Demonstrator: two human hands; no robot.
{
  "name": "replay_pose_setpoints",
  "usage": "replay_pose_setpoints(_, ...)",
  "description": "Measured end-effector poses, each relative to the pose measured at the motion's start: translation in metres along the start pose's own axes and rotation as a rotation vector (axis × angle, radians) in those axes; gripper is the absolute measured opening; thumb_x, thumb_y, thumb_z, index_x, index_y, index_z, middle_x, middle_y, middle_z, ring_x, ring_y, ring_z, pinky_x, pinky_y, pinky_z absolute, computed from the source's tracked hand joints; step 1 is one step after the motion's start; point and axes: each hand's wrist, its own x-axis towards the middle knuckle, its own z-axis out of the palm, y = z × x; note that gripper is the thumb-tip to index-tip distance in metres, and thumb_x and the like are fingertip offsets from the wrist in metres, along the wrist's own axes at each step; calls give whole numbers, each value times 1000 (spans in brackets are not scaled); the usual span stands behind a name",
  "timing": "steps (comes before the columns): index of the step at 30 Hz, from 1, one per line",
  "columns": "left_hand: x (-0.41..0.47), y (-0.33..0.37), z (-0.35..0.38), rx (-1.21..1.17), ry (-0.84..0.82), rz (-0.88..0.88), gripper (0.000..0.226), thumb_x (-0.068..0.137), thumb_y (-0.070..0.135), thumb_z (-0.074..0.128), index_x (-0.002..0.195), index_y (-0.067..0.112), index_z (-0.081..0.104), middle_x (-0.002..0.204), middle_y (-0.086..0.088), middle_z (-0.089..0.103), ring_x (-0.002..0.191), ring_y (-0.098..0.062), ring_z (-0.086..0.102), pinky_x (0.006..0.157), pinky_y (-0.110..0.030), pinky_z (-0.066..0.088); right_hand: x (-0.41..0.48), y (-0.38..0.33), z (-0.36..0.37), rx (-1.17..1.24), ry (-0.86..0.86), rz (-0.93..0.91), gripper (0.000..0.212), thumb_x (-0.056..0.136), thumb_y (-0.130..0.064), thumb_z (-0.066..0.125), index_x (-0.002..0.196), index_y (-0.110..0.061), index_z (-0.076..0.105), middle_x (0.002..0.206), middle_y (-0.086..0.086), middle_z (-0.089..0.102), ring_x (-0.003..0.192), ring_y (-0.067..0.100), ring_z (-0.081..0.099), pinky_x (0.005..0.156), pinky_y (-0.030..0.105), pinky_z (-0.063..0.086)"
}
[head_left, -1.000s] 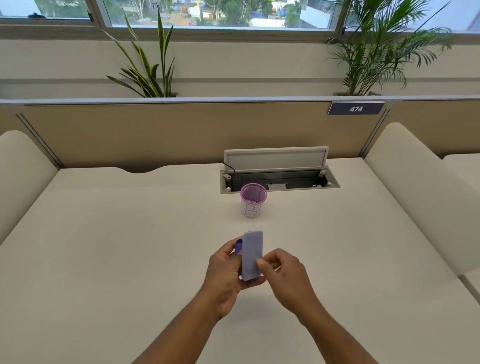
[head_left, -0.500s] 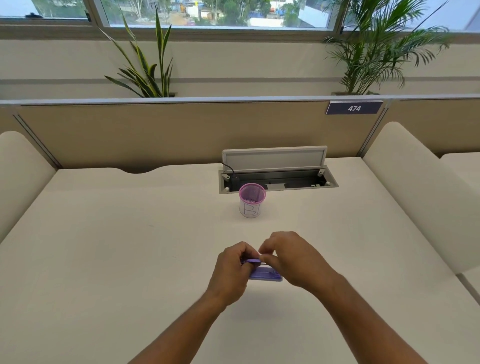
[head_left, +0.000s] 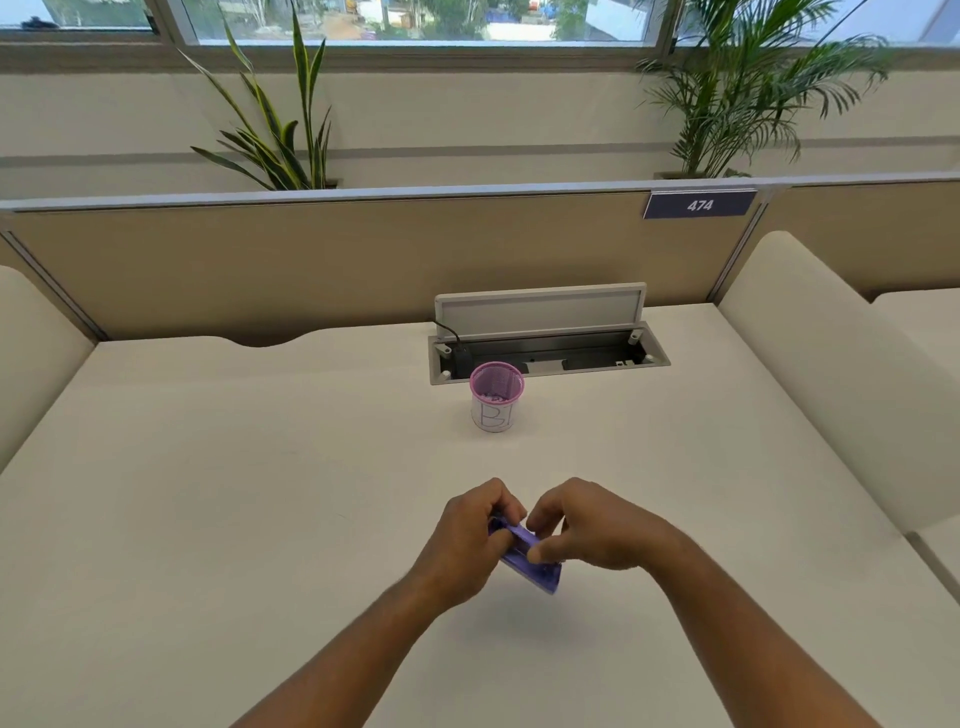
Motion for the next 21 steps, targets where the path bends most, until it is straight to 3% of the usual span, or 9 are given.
replay_pose_setpoints(5,6,-3,7,-13,-58,32,20,91,2,67,85,20,61,96,13,74,91,-11,71,84,-31,63,2,17,0,221,-61,49,23,80,-29,86,101,-19,83,100,4,82,79,11,70,67,22,53)
replay_pose_setpoints(8,9,-3,9,-37,-84,40,18,92,4,68,85,18,60,99,7,76,93,-13,72,84,-27,62,1,28,1,357,-62,87,28,73,-33,92,95,-19,82,97,8,81,70,7,64,58,22,47)
replay_pose_setpoints(13,15,-2,13,-39,-111,50,23,92,2,67,85,23,61,102,2,76,94,-17,71,89,-38,62,3,39,5,469,-31,142,32,68,-30,97,91,-14,81,85,5,78,68,12,62,56,24,46)
replay_pose_setpoints(18,24,-5,18,-44,-117,57,26,91,5,68,86,30,62,101,7,75,96,-17,71,91,-41,62,6,46,5,489,-42,178,37,72,-31,93,104,-18,79,108,10,80,81,16,65,64,27,47)
replay_pose_setpoints(21,31,-7,22,-41,-149,58,27,89,7,69,86,33,63,102,8,75,96,-18,71,91,-44,62,7,54,6,481,-60,191,35,72,-34,92,102,-18,80,106,13,80,80,14,65,65,28,48)
